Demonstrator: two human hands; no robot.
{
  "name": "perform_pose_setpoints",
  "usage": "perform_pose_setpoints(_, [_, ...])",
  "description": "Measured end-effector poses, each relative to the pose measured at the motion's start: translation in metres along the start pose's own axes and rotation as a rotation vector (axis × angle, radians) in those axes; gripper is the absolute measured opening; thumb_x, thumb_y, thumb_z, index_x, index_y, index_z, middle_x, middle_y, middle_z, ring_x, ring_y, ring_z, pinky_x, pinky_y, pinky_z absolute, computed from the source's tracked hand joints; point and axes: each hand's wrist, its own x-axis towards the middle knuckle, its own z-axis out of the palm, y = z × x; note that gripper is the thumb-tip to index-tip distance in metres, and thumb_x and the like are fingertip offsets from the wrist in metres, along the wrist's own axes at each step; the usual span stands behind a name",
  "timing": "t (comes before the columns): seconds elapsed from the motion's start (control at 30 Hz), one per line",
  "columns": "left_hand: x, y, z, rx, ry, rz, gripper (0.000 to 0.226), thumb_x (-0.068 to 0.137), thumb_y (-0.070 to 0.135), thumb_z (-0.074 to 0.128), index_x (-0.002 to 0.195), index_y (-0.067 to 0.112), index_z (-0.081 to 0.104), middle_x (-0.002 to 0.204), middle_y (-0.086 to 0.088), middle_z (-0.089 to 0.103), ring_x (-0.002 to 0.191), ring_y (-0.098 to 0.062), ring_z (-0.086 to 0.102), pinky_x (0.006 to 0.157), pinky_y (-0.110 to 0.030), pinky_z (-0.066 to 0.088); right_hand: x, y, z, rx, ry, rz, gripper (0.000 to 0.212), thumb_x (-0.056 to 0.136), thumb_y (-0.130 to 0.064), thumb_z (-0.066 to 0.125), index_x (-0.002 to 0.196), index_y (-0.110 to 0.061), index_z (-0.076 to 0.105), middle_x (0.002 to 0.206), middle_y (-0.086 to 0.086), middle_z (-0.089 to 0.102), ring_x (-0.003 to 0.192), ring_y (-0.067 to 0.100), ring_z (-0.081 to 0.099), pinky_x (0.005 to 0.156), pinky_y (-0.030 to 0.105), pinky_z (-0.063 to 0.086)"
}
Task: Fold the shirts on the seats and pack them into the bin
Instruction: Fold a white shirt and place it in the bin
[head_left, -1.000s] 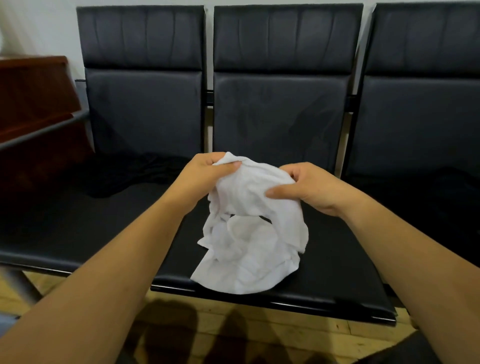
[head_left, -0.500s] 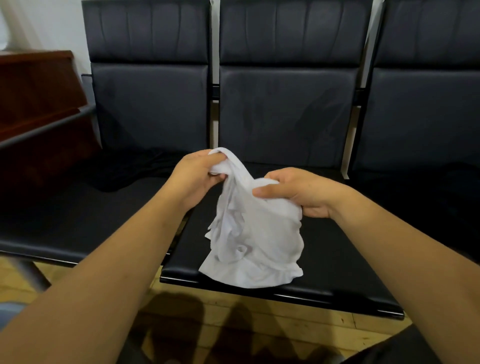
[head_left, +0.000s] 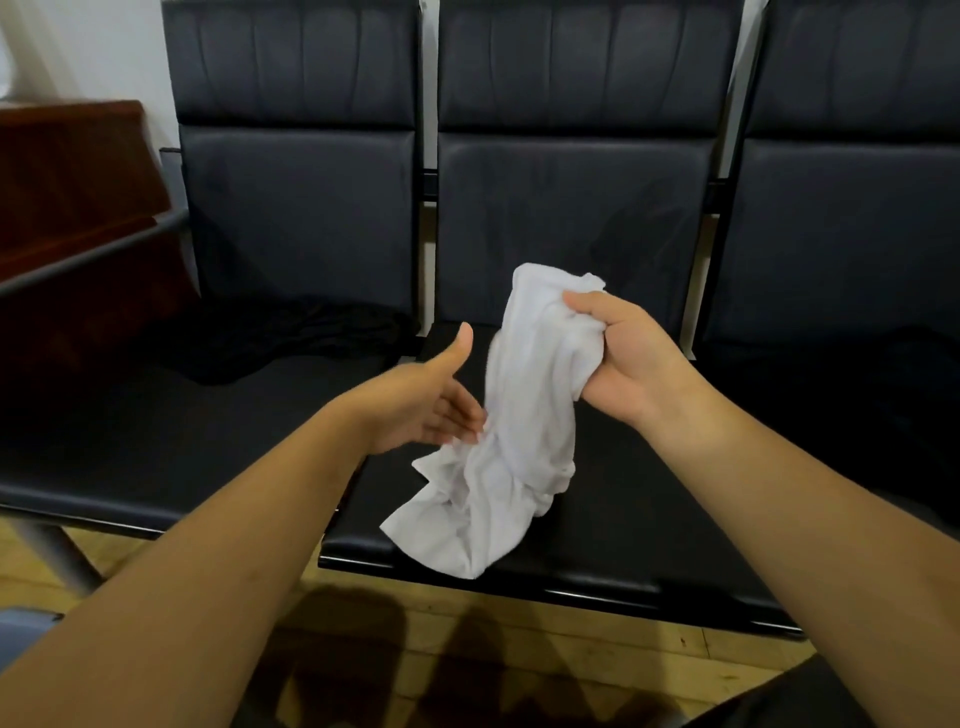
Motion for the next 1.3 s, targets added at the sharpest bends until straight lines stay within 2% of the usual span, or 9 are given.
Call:
perform_pose_setpoints(0.17, [0.017,-0.017,0.012,-0.092,-0.205,-0.102,0.127,0.054,0.097,0.057,0.144,0.008,0.049,0.136,-0.007,0.063,0.125,-0.024,0.061,0.112,-0.047,0.044,-0.004,-0.001,0.007,0.066,-0.055,-0.051,0.028,0.096,-0.011,0.060,0.123,-0.005,0.062,0.110,0.016,0.075,0.105,0.030,0.072,0.092,0.043,0.058])
perform_pose_setpoints(0.3, [0.022,-0.015,0.032,-0.406,-0.290,-0.089,0.076,0.087,0.061,0.064,0.144,0.012,0.052,0.137,-0.010,0.064,0.127,-0.029,0.061,0.104,-0.046,0.050,-0.001,-0.006,0.002,-0.003,-0.073,-0.051,0.035,0.096,-0.012,0.060,0.131,-0.006,0.059,0.122,0.018,0.071,0.113,0.033,0.069,0.091,0.047,0.058])
perform_pose_setpoints(0.47, [0.022,0.001,0.019,-0.498,-0.058,0.123,0.038,0.097,0.036,0.062,0.124,0.011,0.070,0.122,-0.010,0.072,0.117,-0.027,0.067,0.102,-0.044,0.050,0.009,-0.021,-0.021,-0.342,0.104,-0.113,0.024,0.097,-0.012,0.061,0.120,-0.005,0.063,0.111,0.014,0.075,0.103,0.027,0.073,0.088,0.042,0.060])
perform_pose_setpoints(0.63, [0.019,-0.013,-0.013,-0.172,0.318,0.284,0.026,0.103,0.031,0.056,0.092,0.023,0.078,0.098,-0.002,0.076,0.102,-0.025,0.069,0.089,-0.038,0.054,0.017,-0.027,-0.051,-0.666,0.178,-0.067,0.026,0.093,-0.014,0.068,0.117,-0.004,0.065,0.111,0.013,0.075,0.097,0.025,0.074,0.081,0.041,0.060])
perform_pose_setpoints(0.77, [0.016,-0.001,-0.027,-0.604,0.545,0.219,0.027,0.104,0.025,0.052,0.119,0.008,0.067,0.113,-0.010,0.072,0.107,-0.028,0.068,0.095,-0.042,0.056,0.015,-0.036,-0.054,-0.450,0.115,-0.054,0.033,0.091,-0.014,0.070,0.121,-0.003,0.064,0.109,0.015,0.075,0.097,0.027,0.075,0.077,0.040,0.060])
perform_pose_setpoints(0.93, [0.005,-0.003,-0.035,-1.005,0.385,0.145,0.032,0.108,0.019,0.045,0.133,0.003,0.058,0.122,-0.014,0.071,0.110,-0.027,0.070,0.087,-0.039,0.058,0.018,-0.043,-0.069,-0.352,-0.037,0.016,0.044,0.088,-0.008,0.068,0.132,-0.004,0.060,0.126,0.015,0.069,0.116,0.029,0.067,0.095,0.046,0.057])
perform_pose_setpoints(1.1, [0.000,-0.003,-0.039,-1.065,0.325,0.139,0.029,0.107,0.023,0.046,0.128,0.009,0.061,0.110,-0.011,0.076,0.093,-0.024,0.076,0.074,-0.039,0.059,0.025,-0.040,-0.088,-0.951,0.148,0.085,0.026,0.083,-0.002,0.077,0.108,-0.001,0.074,0.107,0.013,0.076,0.100,0.028,0.074,0.094,0.048,0.057])
perform_pose_setpoints(1.23, [0.000,-0.007,-0.045,-1.009,0.343,0.125,0.029,0.101,0.029,0.060,0.123,0.012,0.065,0.110,-0.010,0.076,0.095,-0.026,0.076,0.083,-0.042,0.059,0.026,-0.048,-0.090,-0.584,0.080,-0.029,0.032,0.089,-0.005,0.070,0.121,-0.003,0.068,0.116,0.012,0.074,0.109,0.027,0.071,0.090,0.043,0.056])
perform_pose_setpoints(1.3, [0.004,-0.011,-0.048,-0.947,0.384,0.085,0.034,0.093,0.022,0.071,0.125,0.012,0.065,0.112,-0.010,0.075,0.099,-0.025,0.075,0.081,-0.041,0.061,0.036,-0.042,-0.095,-0.665,0.227,-0.161,0.032,0.089,-0.010,0.074,0.119,-0.003,0.065,0.113,0.009,0.072,0.107,0.028,0.070,0.087,0.040,0.056])
